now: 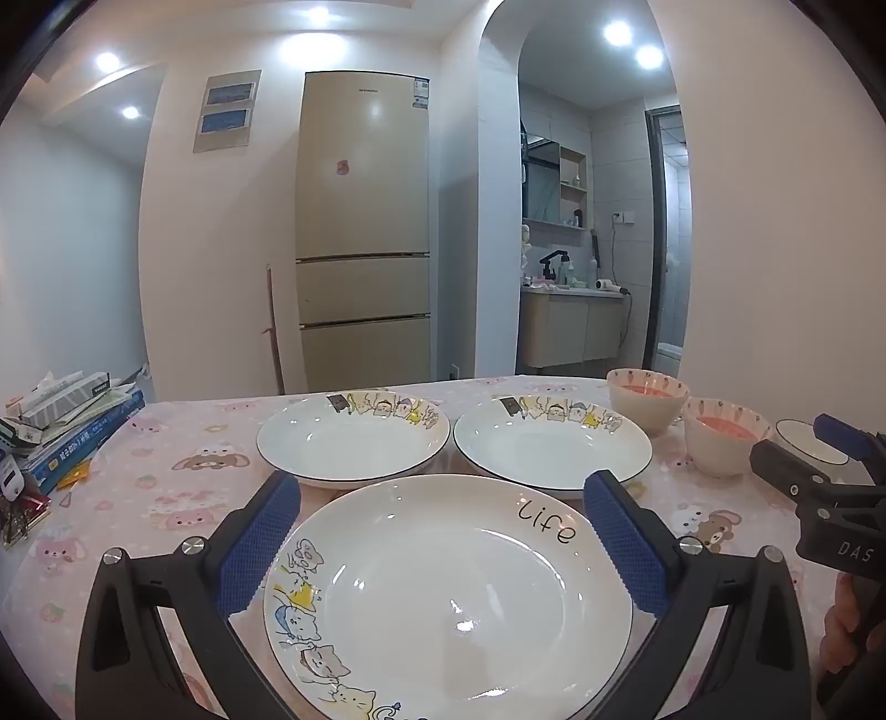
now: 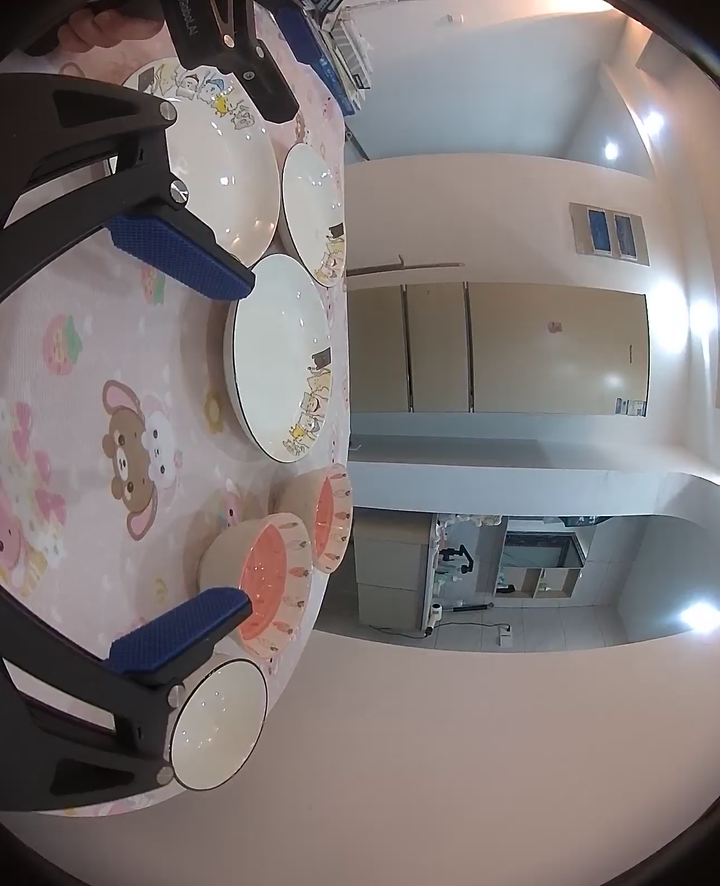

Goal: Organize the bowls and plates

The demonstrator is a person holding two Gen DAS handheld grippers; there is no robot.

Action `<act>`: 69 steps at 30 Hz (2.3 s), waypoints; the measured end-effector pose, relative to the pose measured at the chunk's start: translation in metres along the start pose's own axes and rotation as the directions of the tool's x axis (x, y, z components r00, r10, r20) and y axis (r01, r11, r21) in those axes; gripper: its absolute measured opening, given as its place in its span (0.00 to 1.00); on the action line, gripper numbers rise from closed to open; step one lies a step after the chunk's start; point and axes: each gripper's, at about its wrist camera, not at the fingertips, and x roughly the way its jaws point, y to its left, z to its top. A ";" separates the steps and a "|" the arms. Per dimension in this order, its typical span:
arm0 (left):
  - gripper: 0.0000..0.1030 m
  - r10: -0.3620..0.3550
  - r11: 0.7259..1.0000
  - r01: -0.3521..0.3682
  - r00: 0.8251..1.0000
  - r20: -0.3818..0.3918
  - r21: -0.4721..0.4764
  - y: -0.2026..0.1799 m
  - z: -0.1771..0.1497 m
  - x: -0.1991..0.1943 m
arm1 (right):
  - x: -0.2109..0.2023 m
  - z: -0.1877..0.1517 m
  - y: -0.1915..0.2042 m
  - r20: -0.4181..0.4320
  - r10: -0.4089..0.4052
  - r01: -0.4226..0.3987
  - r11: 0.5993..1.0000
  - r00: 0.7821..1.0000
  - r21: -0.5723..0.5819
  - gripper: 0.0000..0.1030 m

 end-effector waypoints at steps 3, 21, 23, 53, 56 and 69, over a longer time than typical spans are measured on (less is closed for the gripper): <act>1.00 -0.001 1.000 0.001 1.000 -0.002 -0.005 -0.002 0.003 0.002 | 0.003 -0.002 -0.004 -0.001 0.000 0.000 1.000 1.000 0.003 1.00; 1.00 0.002 1.000 -0.002 1.000 0.016 0.013 -0.005 -0.001 0.002 | 0.004 -0.001 -0.003 -0.015 -0.010 0.010 1.000 1.000 -0.002 1.00; 1.00 0.006 1.000 -0.006 1.000 0.019 0.015 -0.006 -0.001 0.001 | 0.004 -0.001 -0.003 -0.018 -0.010 0.010 1.000 1.000 0.000 1.00; 1.00 0.001 1.000 -0.002 1.000 0.024 0.020 -0.008 -0.001 -0.002 | 0.005 -0.001 -0.003 -0.023 -0.009 0.009 1.000 1.000 0.001 1.00; 1.00 -0.004 1.000 0.004 1.000 0.018 0.022 -0.008 0.000 -0.001 | 0.005 -0.001 -0.003 -0.024 -0.009 0.009 1.000 1.000 0.001 1.00; 1.00 -0.009 1.000 0.009 1.000 0.012 0.026 -0.008 0.001 -0.002 | 0.005 0.000 -0.003 -0.023 -0.009 0.009 1.000 1.000 0.004 1.00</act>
